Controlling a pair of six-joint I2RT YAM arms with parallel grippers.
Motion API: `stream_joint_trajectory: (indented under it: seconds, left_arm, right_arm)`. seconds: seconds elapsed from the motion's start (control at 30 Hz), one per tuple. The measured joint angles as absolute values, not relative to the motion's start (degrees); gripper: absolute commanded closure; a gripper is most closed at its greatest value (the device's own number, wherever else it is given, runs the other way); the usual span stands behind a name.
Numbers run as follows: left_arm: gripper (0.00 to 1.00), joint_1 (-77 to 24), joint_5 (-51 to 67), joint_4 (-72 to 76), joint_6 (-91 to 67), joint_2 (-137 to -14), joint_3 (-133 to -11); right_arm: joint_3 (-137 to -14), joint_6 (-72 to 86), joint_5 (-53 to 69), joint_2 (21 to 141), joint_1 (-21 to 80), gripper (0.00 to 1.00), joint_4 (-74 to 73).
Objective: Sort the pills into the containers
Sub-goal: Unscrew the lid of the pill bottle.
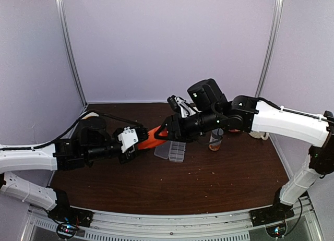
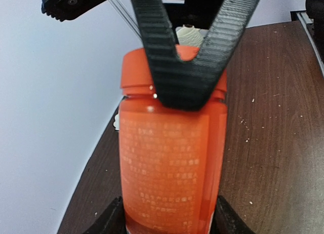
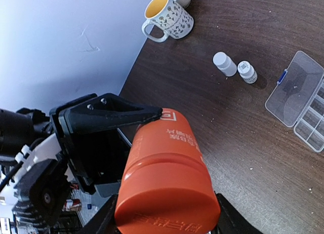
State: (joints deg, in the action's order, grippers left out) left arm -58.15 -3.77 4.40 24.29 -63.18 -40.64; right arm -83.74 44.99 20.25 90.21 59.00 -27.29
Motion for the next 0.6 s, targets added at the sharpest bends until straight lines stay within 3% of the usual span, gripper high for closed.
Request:
stream_joint_trajectory:
  seconds: [0.27,0.6]
  left_arm:
    - [0.71,-56.84,8.08,-1.21,19.09,-62.43,-41.91]
    - [0.75,-54.08,29.78,-13.23,12.97,-65.08,-50.09]
  right_arm:
    - [-82.37,28.56,24.67,88.33,59.13,0.60,-30.94]
    - [-74.02,5.37,26.74,79.88,61.71,0.49,-27.11]
